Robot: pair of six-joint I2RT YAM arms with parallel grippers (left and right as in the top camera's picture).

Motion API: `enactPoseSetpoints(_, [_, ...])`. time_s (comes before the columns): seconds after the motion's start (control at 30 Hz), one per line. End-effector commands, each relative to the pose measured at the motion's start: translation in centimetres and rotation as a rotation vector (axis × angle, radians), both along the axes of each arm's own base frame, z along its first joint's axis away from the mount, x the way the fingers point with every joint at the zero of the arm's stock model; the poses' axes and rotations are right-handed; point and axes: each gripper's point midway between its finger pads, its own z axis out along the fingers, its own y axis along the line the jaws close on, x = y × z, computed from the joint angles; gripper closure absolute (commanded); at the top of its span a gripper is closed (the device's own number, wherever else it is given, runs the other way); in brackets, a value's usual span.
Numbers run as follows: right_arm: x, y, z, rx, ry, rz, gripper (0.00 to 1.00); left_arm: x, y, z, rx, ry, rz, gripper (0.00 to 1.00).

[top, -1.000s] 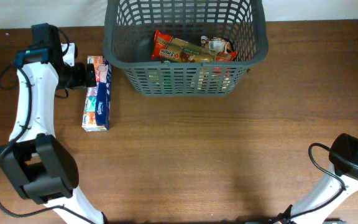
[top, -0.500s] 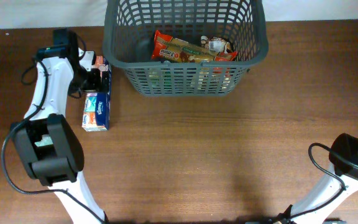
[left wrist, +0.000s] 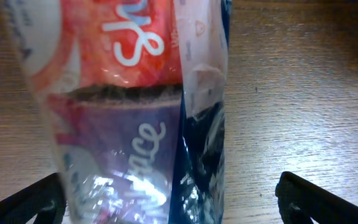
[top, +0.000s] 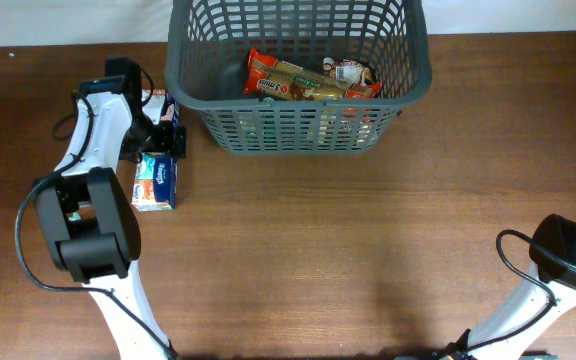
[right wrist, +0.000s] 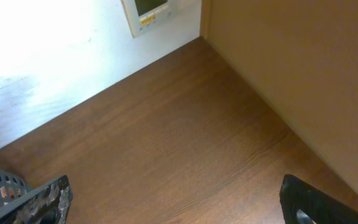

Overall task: Pack container
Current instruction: 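Close the left gripper on the tissue box top end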

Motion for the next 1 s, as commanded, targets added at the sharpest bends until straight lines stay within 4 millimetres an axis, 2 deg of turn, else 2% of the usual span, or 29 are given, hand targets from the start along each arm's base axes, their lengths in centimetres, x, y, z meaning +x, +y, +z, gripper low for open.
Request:
enactPoseSetpoints(0.0, [0.1,-0.2,-0.6,0.013,0.014,-0.012,0.01,0.2,0.0,-0.9,-0.007,0.012,-0.018,0.00])
enactPoseSetpoints(0.3, [0.1,-0.2,-0.6,0.013,0.014,-0.013,0.01,-0.8,-0.2,-3.3,-0.016,0.086,-0.013,0.01])
enactPoseSetpoints(0.6, [0.1,-0.2,-0.6,0.013,0.014,-0.012,0.01,-0.7,-0.1,-3.3,-0.012,0.084,-0.012,0.00])
enactPoseSetpoints(0.77, [0.1,-0.2,-0.6,0.013,0.014,-0.012,0.01,-0.9,1.1,-3.4,0.054,0.096,0.022,0.00])
enactPoseSetpoints(0.97, [0.1,-0.2,-0.6,0.013,0.014,-0.013,0.01,-1.0,1.2,-3.4,0.060,0.101,0.026,0.00])
